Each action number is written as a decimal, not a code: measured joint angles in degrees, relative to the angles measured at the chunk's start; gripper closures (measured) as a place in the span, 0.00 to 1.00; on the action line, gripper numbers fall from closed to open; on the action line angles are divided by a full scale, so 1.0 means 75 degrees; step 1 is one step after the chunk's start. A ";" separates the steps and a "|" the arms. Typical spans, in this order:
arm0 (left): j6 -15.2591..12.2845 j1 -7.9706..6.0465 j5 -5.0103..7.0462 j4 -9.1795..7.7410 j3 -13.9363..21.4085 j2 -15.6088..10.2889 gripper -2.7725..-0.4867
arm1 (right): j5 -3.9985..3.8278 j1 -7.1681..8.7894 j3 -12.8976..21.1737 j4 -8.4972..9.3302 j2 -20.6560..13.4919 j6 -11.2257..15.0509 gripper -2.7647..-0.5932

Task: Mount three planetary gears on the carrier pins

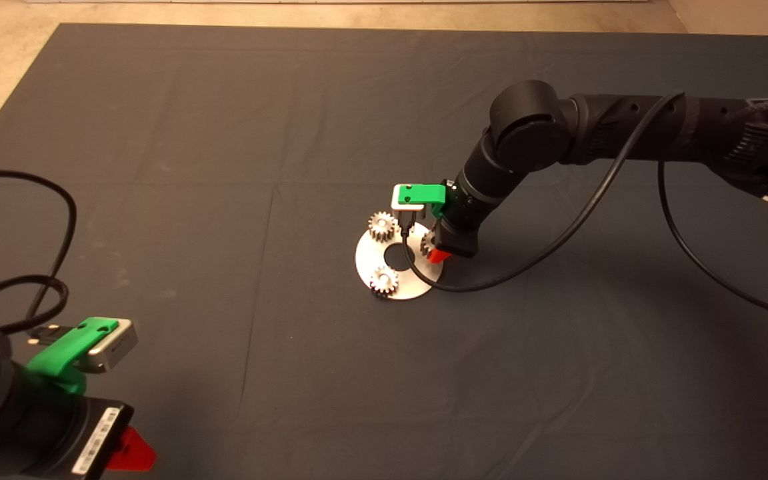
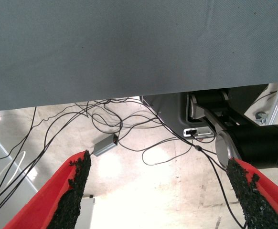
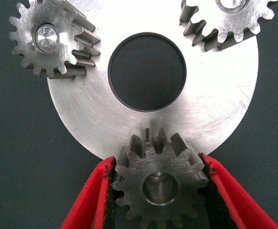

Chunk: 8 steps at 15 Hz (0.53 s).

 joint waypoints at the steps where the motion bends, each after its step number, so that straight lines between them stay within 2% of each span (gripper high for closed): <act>1: 0.0000 0.0000 0.0000 0.0000 0.0000 0.0000 0.33 | 0.0001 0.0003 0.0000 0.0001 0.0000 0.0000 0.78; 4: 0.0000 -0.0002 0.0000 0.0000 0.0000 0.0000 0.33 | -0.0004 0.0018 0.0000 0.0006 0.0000 0.0002 0.79; 5: -0.0001 -0.0001 0.0000 0.0000 0.0000 0.0000 0.33 | -0.0073 0.0007 -0.0007 0.0002 -0.0002 0.0018 0.79; 8: 0.0000 0.0000 0.0000 -0.0002 0.0000 0.0003 0.33 | -0.0058 -0.0041 -0.0021 0.0001 -0.0016 0.0021 0.79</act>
